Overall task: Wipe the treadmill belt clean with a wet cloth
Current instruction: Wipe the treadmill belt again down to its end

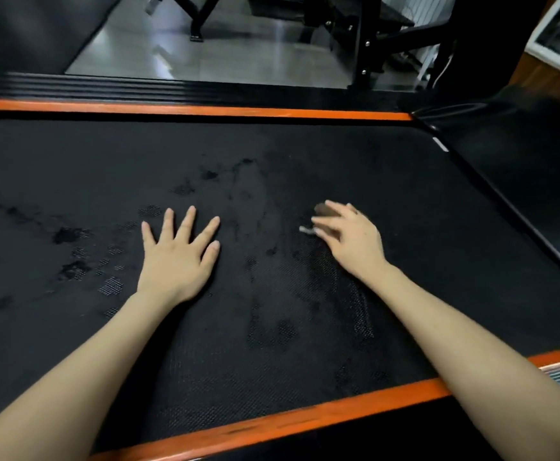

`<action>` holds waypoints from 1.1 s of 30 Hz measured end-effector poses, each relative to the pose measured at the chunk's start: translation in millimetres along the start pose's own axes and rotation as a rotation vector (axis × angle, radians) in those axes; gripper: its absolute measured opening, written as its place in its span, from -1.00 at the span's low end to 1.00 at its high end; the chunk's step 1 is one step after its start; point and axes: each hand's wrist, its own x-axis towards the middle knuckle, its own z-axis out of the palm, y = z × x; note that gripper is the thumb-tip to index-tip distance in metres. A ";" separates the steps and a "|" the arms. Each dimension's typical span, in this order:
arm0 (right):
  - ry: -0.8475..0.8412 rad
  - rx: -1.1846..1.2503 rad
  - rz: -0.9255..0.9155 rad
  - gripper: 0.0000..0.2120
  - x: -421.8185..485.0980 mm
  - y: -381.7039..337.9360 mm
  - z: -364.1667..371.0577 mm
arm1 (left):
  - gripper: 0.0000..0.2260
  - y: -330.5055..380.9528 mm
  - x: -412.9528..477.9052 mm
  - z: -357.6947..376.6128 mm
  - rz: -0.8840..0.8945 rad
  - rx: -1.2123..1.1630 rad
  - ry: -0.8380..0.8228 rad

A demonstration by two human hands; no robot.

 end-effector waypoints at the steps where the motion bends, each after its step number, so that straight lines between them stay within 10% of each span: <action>1: 0.015 0.007 0.055 -0.81 6.2 -10.8 2.2 | -0.54 -0.1 0.1 0.5 -0.003 0.002 -0.001; 9: -0.234 0.002 -0.805 -0.59 -73.4 -75.6 -5.1 | -0.50 -2.5 0.2 1.4 0.005 -0.004 -0.005; 15: -0.165 -0.055 -0.311 -0.71 13.5 -45.4 3.2 | -0.36 -2.9 0.0 2.2 0.015 -0.019 0.010; 20: 0.042 -0.020 -0.277 -0.38 -7.1 -42.8 -11.1 | -0.36 -2.3 -1.2 2.4 0.015 -0.013 0.034; 33: 0.070 0.118 -0.160 -0.80 52.4 -52.0 41.1 | -0.37 -0.8 -0.9 3.0 -0.001 -0.021 0.021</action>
